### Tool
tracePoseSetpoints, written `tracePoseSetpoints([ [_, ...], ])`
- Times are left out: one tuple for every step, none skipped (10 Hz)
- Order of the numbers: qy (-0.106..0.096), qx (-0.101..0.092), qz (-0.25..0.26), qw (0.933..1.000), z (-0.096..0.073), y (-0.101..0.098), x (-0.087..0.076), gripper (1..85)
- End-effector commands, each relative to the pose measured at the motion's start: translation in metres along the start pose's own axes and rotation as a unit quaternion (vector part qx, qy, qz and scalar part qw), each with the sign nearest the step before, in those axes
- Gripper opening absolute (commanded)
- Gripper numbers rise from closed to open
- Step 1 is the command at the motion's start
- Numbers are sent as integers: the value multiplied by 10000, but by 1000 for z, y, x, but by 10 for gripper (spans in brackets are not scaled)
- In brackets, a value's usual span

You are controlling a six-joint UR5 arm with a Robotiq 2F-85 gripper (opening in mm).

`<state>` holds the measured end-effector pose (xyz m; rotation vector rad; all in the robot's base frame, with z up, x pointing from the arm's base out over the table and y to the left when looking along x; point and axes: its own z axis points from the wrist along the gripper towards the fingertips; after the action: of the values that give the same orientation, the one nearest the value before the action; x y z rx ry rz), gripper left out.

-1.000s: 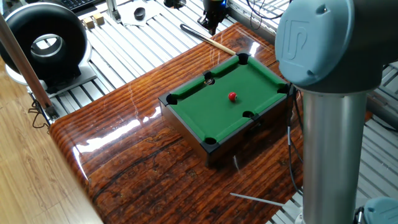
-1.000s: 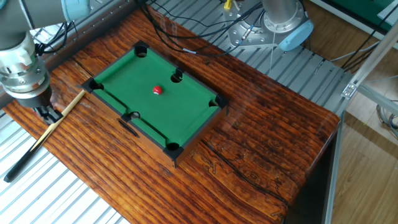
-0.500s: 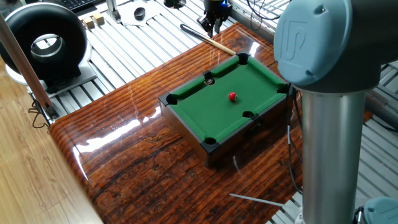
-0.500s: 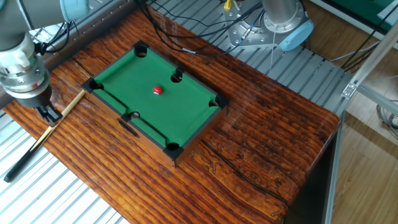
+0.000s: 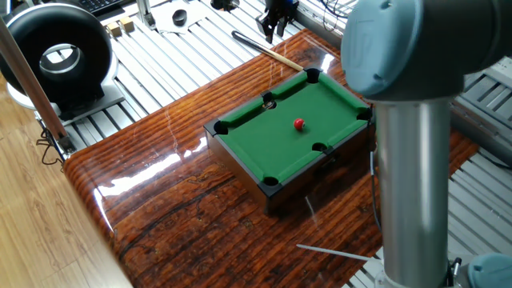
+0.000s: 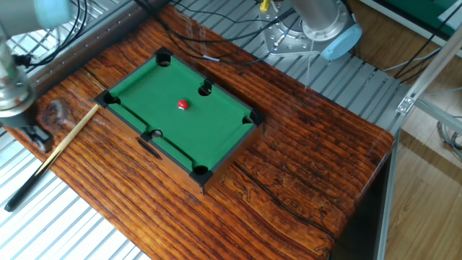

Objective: Hit the pool ball

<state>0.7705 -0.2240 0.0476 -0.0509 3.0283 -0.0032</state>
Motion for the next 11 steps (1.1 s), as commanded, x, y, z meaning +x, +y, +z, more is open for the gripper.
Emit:
tracePoseSetpoints([
  [-147, -252, 30, 9996, 16, 3, -21, 457],
  [-179, -257, -45, 9995, 22, 8, -27, 460],
  [-133, -196, -268, 9994, 22, 10, -26, 460],
  [-97, -220, -320, 9992, 17, 19, -24, 453],
  [-65, -207, -353, 9991, 15, 21, -23, 440],
  [-66, -207, -414, 9989, 19, 22, -23, 440],
  [-79, -175, -410, 9990, 23, 22, -25, 440],
  [-119, -195, -422, 9988, 27, 23, -28, 437],
  [-111, -187, -477, 9986, 31, 22, -28, 437],
  [-90, -112, -532, 9985, 37, 18, -29, 430],
  [-90, -112, -601, 9981, 44, 16, -30, 423],
])
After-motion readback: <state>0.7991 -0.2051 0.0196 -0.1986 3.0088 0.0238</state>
